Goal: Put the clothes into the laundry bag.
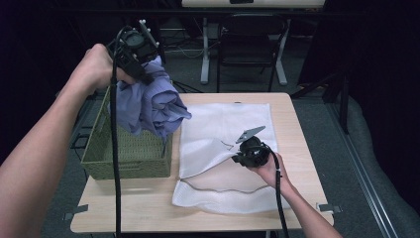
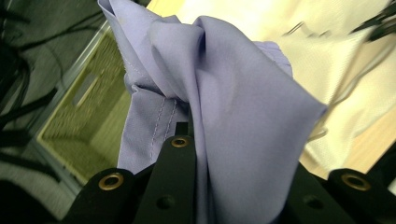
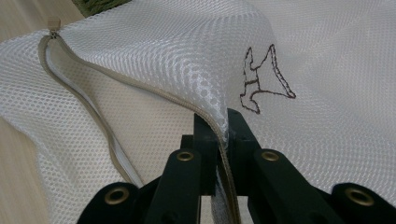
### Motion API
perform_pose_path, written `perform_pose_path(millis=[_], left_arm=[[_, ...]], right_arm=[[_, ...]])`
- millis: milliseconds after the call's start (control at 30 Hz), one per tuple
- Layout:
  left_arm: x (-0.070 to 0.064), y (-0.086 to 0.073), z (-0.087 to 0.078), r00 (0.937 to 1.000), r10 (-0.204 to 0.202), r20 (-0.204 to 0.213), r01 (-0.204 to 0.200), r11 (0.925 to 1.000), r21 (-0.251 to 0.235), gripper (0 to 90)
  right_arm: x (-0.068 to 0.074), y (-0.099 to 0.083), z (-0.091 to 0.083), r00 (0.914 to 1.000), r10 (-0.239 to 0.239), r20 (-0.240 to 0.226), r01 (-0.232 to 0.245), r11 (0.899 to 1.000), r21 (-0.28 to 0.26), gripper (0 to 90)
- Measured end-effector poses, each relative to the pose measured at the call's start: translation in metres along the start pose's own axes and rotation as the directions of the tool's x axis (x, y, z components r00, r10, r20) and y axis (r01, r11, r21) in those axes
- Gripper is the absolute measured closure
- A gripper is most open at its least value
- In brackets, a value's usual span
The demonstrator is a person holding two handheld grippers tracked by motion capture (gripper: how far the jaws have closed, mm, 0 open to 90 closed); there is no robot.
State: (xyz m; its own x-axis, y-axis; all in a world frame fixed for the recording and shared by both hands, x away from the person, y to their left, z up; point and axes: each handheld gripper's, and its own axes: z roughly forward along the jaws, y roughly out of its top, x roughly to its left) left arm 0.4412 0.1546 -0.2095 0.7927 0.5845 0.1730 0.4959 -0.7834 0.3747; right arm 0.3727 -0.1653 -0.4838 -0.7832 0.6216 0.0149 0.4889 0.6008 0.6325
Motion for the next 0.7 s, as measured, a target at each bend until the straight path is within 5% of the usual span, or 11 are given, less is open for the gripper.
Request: perform_pose_path(millis=[367, 700], left_arm=[[-0.032, 0.032, -0.005, 0.9960, 0.081, 0.037, -0.079, 0.9956, -0.049, 84.7], [-0.045, 0.046, 0.008, 0.9889, 0.119, 0.089, -0.113, 0.9910, -0.071, 84.7]], right_arm=[[0.006, 0.000, -0.002, 0.9999, -0.012, 0.012, 0.012, 1.000, -0.002, 85.5], [0.002, 0.001, -0.002, 1.0000, -0.004, 0.007, 0.004, 1.000, -0.009, 85.6]])
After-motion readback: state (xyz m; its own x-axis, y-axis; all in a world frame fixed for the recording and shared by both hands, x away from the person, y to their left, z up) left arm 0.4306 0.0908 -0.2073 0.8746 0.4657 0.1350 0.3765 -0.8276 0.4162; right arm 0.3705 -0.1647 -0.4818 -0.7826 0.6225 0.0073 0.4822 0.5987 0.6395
